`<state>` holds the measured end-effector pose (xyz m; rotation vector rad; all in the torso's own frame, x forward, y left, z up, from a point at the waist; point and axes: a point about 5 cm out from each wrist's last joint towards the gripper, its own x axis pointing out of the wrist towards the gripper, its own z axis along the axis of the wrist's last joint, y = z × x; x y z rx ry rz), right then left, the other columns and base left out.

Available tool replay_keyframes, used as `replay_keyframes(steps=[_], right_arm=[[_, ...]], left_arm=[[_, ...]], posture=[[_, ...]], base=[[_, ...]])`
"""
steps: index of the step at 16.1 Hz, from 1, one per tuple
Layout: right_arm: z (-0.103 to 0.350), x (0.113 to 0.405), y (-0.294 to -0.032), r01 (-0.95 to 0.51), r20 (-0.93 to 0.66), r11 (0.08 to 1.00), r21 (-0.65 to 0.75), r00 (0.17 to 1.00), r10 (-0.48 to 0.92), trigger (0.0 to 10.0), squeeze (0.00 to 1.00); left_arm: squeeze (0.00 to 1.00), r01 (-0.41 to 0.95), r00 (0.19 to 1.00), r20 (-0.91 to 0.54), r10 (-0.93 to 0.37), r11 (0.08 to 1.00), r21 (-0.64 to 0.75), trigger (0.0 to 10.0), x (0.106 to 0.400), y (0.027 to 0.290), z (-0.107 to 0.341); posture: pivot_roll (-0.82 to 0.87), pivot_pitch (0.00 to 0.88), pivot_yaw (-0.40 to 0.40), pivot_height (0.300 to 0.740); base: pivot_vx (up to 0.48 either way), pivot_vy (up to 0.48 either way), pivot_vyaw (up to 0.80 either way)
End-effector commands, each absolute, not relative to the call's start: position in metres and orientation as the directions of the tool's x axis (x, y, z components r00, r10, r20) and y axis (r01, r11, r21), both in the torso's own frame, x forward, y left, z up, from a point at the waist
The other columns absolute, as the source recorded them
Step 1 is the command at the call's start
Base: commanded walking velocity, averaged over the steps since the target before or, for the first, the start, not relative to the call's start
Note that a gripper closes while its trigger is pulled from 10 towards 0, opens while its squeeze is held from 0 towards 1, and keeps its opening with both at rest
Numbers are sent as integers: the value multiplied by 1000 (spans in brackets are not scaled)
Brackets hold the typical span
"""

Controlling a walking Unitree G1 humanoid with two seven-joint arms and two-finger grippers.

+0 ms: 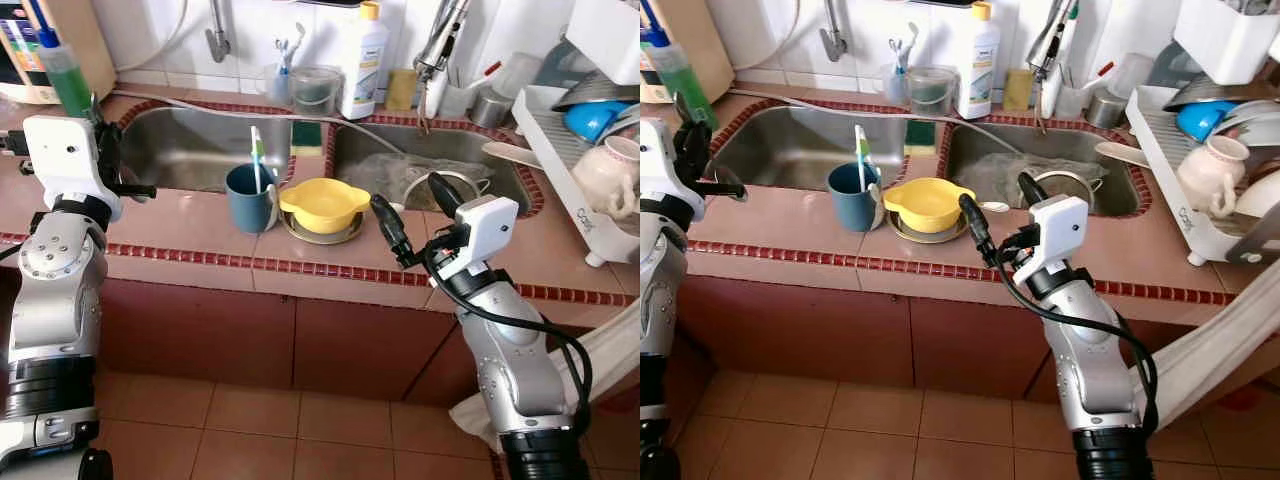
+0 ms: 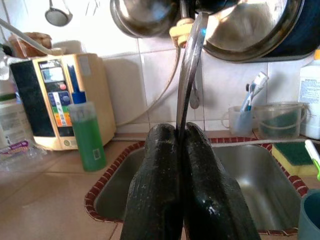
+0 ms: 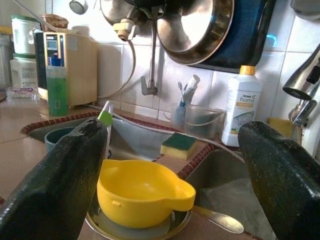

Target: Kitchen organization

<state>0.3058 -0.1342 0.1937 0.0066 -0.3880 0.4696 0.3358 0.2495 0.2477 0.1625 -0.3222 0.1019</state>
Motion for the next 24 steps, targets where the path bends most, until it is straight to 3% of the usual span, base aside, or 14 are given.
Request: replay_keyframes(steps=[1,24], right_arm=[[201,306,-137,-439,382,893,-96,812,441,10000,0],[204,305,-131,-484,359,862,-151,785,504,10000,0]], left_arm=[[0,-117,943,328,58,980,162,10000,335,249,248],[0,-89,941,337,44,989,118,10000,343,241,251]], posture=[[-13,23,-21,740],[-28,58,-23,740]], base=[[0,0,0],[317,0,0]])
